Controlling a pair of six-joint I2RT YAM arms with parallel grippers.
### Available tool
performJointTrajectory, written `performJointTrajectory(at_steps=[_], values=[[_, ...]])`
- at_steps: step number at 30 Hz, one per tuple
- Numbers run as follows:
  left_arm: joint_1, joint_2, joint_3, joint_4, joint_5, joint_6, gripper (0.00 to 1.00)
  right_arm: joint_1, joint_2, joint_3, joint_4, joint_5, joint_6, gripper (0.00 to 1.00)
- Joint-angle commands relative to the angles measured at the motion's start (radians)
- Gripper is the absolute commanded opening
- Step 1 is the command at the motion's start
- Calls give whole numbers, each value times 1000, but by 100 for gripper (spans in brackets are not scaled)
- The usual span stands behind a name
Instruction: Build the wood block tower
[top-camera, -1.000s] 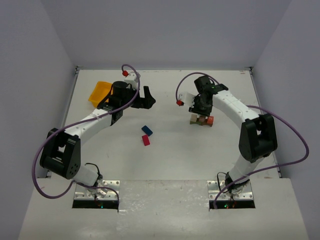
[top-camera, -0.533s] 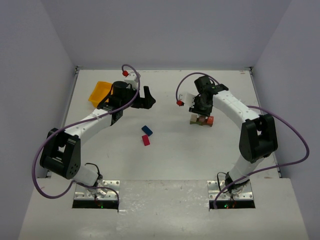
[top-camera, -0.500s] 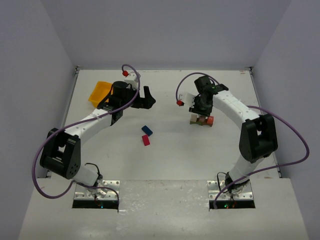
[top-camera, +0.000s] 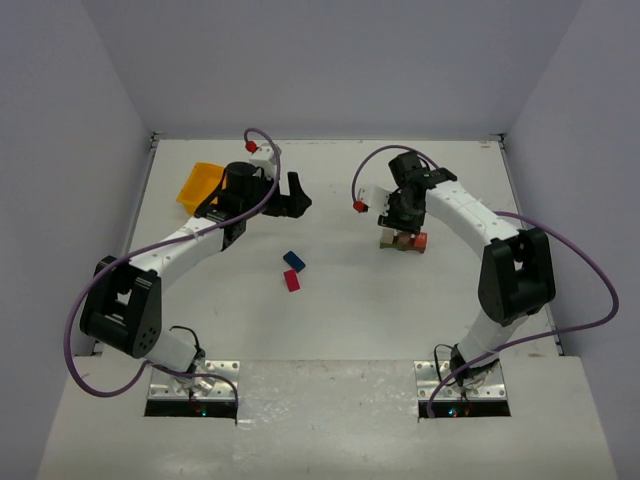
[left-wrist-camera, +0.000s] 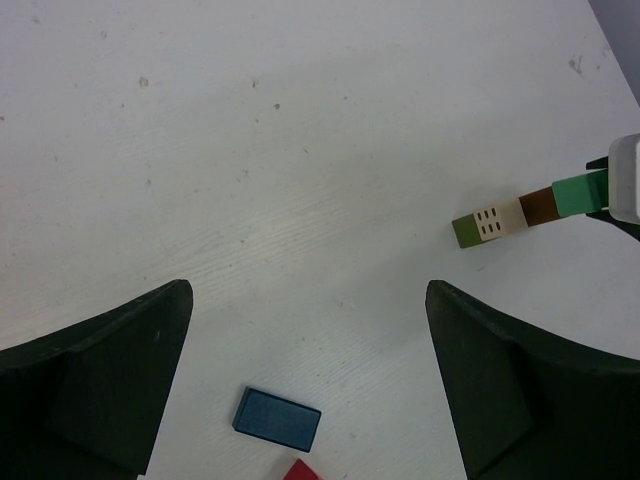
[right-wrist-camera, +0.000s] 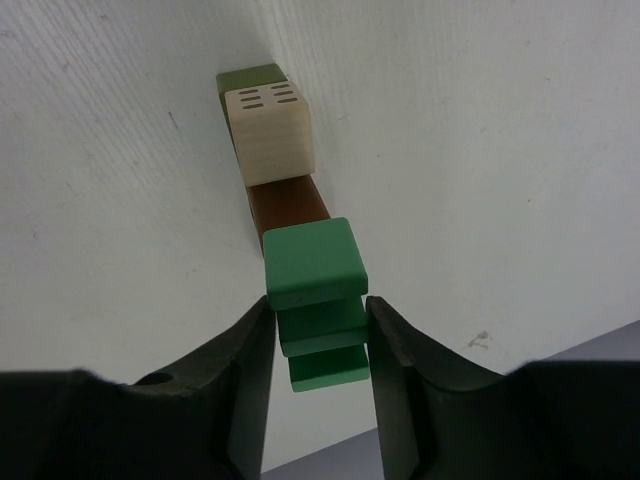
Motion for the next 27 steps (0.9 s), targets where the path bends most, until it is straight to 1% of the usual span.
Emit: performJointTrajectory(at_steps=[1, 4, 6, 8, 11, 14, 16, 17, 23, 27], values=[[-12, 8, 50, 24, 4, 15, 100, -5, -33, 8, -1, 0, -1, 47], [-13, 10, 53, 23, 5, 15, 100, -5, -32, 8, 0, 0, -3, 50], [-13, 12, 54, 23, 4, 15, 100, -5, -32, 8, 2, -1, -6, 55], [-14, 14, 56, 21, 5, 18, 100, -5, -30, 9, 4, -1, -6, 57], [-15, 15, 59, 18, 4, 20, 100, -5, -29, 15, 4, 0, -7, 65], [-15, 13, 59, 17, 3, 21, 100, -5, -32, 18, 6, 3, -10, 77], [-15, 13, 59, 16, 0, 21, 100, -5, -35, 17, 10, 6, -12, 95], [-16, 12, 59, 15, 0, 21, 100, -5, -38, 17, 12, 5, -15, 99], [-16, 3, 54, 15, -1, 22, 100, -5, -72, 13, 21, 4, -10, 99], [-16, -3, 51, 18, 17, 18, 100, -7, -137, 13, 36, -15, 9, 99]])
